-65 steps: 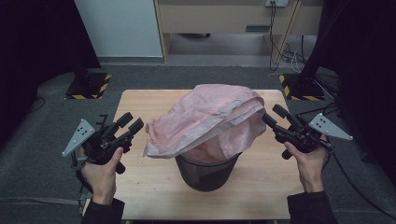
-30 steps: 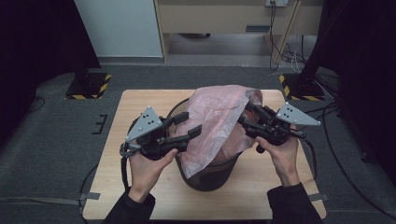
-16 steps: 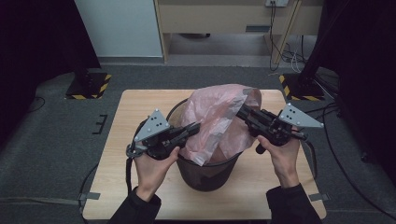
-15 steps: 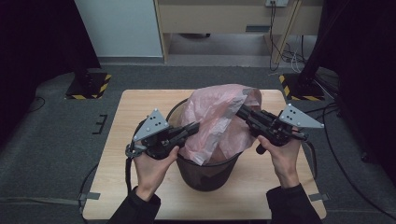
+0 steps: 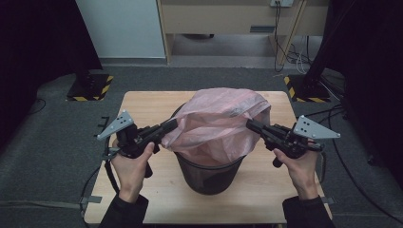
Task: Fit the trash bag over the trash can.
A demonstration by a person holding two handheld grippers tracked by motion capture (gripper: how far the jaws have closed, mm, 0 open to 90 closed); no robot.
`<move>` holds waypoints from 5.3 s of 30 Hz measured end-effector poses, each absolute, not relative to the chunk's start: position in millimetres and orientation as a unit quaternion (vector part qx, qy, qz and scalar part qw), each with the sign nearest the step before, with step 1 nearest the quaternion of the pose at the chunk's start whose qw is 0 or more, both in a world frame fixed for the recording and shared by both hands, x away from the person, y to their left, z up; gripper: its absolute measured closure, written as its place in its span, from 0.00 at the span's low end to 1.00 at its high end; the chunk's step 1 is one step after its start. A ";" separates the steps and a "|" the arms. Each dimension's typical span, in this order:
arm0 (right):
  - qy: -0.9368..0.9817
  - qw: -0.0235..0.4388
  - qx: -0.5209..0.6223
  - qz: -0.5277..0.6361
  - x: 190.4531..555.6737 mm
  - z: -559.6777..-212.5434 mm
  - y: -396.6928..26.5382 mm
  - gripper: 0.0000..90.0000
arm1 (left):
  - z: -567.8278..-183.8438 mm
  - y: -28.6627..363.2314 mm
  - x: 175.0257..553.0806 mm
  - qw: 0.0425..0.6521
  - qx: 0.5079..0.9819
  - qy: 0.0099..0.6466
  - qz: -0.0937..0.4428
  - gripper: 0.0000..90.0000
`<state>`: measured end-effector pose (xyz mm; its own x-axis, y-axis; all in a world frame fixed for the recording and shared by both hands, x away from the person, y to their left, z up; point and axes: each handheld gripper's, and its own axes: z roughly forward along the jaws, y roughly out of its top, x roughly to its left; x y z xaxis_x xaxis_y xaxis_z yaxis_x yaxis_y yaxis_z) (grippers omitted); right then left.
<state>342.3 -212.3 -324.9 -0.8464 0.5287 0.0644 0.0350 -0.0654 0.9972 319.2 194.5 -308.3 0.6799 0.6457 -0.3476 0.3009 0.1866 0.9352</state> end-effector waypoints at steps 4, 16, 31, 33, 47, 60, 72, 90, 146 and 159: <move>0.671 0.166 0.211 0.691 333.7 -328.6 -215.2 1.00 | -320.8 208.2 312.4 0.663 0.617 0.399 0.141 1.00; 0.685 0.157 0.231 0.673 323.7 -337.4 -224.4 1.00 | -346.7 217.4 298.5 0.654 0.606 0.418 0.175 1.00; 0.704 0.124 0.231 0.660 312.7 -343.6 -242.4 1.00 | -359.6 215.4 282.4 0.673 0.596 0.402 0.174 1.00; 0.712 0.120 0.230 0.652 311.4 -344.7 -242.5 1.00 | -362.1 213.4 281.4 0.669 0.601 0.402 0.175 1.00; 0.753 0.121 0.230 0.604 312.1 -362.2 -239.9 1.00 | -374.6 209.5 278.2 0.655 0.620 0.390 0.185 1.00; 0.745 0.131 0.237 0.610 320.0 -384.5 -229.4 1.00 | -380.9 205.2 280.0 0.656 0.624 0.384 0.178 1.00; 0.660 0.132 0.225 0.705 303.9 -345.4 -259.1 0.47 | -382.8 206.9 281.6 0.662 0.620 0.382 0.177 0.98; 0.626 0.164 0.210 0.733 325.3 -321.0 -224.3 1.00 | -347.0 231.0 286.2 0.680 0.600 0.367 0.205 0.55; 0.655 0.178 0.303 0.668 326.6 -343.0 -260.2 1.00 | -336.8 229.1 324.0 0.631 0.604 0.440 0.209 1.00; 0.722 0.150 0.327 0.590 331.1 -373.2 -255.3 1.00 | -384.2 222.9 327.4 0.601 0.624 0.464 0.184 1.00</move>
